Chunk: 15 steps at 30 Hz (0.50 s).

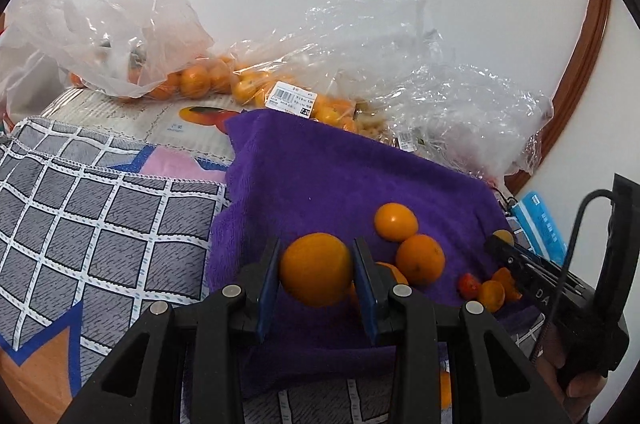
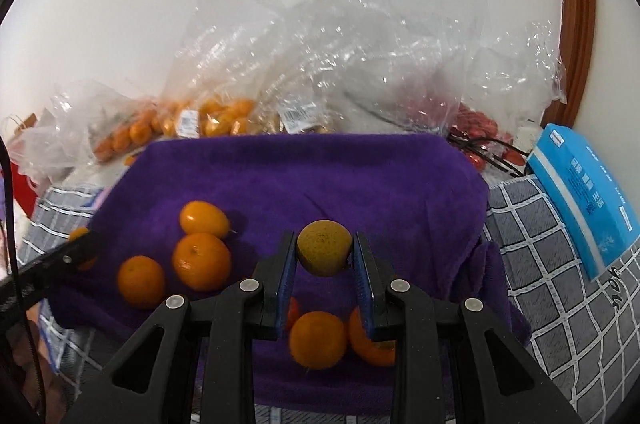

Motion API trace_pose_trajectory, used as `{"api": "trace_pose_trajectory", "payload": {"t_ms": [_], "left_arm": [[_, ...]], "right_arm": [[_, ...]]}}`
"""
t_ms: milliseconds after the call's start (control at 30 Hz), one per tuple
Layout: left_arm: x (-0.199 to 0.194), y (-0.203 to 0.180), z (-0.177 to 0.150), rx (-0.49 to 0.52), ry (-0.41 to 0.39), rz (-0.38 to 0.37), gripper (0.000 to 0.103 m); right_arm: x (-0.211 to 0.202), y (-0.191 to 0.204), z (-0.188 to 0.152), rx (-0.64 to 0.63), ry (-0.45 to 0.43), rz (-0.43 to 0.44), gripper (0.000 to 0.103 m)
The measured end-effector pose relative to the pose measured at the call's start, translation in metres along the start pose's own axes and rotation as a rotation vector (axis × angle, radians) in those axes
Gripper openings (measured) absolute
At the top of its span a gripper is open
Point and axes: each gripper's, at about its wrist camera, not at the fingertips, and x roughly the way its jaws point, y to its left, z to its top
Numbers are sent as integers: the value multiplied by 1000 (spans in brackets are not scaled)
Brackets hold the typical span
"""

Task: Organize fruits
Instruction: 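Lower both fruits onto the purple towel and open both tools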

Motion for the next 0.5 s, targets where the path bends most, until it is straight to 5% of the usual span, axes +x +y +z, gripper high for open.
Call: {"api": "trace_pose_trajectory", "payload": {"t_ms": [500], "left_arm": [[2,-3,1,13,-4,-5,33]], "right_arm": [[11,5,-9,-38,12,-32,28]]}}
